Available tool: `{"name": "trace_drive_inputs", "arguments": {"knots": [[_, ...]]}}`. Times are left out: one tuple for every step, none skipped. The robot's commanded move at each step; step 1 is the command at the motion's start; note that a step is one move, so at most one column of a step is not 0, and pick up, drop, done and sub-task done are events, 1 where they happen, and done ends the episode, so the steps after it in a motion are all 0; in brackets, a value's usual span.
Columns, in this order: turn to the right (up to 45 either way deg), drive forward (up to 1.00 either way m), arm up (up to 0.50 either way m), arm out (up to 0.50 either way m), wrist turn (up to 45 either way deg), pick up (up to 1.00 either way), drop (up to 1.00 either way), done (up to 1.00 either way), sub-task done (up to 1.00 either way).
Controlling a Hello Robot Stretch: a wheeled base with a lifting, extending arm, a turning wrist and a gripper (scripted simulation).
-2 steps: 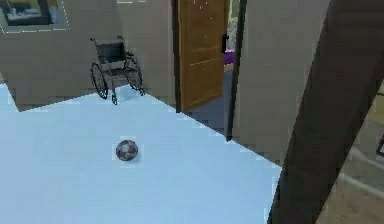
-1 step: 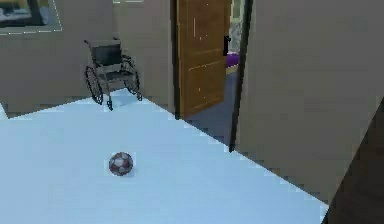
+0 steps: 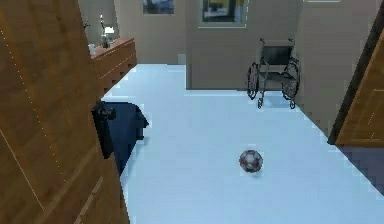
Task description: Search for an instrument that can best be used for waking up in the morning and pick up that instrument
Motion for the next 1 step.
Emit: {"name": "trace_drive_inputs", "arguments": {"knots": [[-9.0, 0.00, 0.00, 0.00, 0.0, 0.00, 0.00, 0.00, 0.00]]}}
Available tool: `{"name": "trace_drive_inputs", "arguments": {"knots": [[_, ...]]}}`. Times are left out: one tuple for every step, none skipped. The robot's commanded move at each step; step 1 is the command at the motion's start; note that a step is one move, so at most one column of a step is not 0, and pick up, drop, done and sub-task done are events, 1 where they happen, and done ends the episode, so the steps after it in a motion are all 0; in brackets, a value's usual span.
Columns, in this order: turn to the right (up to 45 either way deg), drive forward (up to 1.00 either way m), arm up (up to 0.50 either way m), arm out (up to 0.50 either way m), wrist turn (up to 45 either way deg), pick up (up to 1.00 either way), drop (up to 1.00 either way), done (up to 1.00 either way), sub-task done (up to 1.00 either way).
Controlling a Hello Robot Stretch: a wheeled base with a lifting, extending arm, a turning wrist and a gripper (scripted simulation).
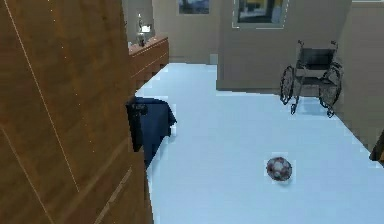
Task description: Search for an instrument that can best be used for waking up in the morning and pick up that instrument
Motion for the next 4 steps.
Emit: {"name": "trace_drive_inputs", "arguments": {"knots": [[0.0, 0.30, 0.00, 0.00, 0.0, 0.00, 0.00, 0.00, 0.00], [45.0, 0.00, 0.00, 0.00, 0.0, 0.00, 0.00, 0.00, 0.00], [15.0, 0.00, 0.00, 0.00, 0.0, 0.00, 0.00, 0.00, 0.00], [0.0, 1.00, 0.00, 0.00, 0.0, 0.00, 0.00, 0.00, 0.00]]}}
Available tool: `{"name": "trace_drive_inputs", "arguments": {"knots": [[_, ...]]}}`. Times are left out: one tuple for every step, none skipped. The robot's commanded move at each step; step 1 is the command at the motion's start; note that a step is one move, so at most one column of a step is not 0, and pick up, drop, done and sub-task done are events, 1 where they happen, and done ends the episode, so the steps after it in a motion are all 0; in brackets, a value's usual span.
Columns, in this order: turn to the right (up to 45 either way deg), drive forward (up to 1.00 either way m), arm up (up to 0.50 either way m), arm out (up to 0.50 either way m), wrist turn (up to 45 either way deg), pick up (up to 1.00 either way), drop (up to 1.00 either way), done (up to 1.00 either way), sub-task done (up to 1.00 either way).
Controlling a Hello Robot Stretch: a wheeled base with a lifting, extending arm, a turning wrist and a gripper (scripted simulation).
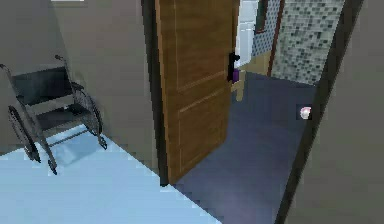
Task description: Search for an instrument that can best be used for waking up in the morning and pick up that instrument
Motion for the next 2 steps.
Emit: {"name": "trace_drive_inputs", "arguments": {"knots": [[3.0, 0.00, 0.00, 0.00, 0.0, 0.00, 0.00, 0.00, 0.00], [0.0, 0.90, 0.00, 0.00, 0.0, 0.00, 0.00, 0.00, 0.00]]}}
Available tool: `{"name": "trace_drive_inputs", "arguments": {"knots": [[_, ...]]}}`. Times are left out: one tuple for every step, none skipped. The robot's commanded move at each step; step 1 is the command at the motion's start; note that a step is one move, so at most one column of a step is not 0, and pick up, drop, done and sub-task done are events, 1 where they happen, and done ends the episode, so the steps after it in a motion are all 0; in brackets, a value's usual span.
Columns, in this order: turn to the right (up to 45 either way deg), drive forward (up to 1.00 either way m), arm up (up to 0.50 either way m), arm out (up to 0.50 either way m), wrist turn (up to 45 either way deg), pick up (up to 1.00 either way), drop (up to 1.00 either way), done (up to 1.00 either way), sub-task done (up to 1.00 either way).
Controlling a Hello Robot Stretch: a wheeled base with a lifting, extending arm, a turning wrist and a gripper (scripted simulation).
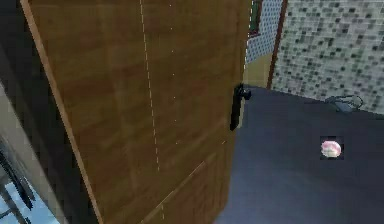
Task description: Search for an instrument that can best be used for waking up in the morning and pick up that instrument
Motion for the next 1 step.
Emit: {"name": "trace_drive_inputs", "arguments": {"knots": [[33.0, 0.00, 0.00, 0.00, 0.0, 0.00, 0.00, 0.00, 0.00]]}}
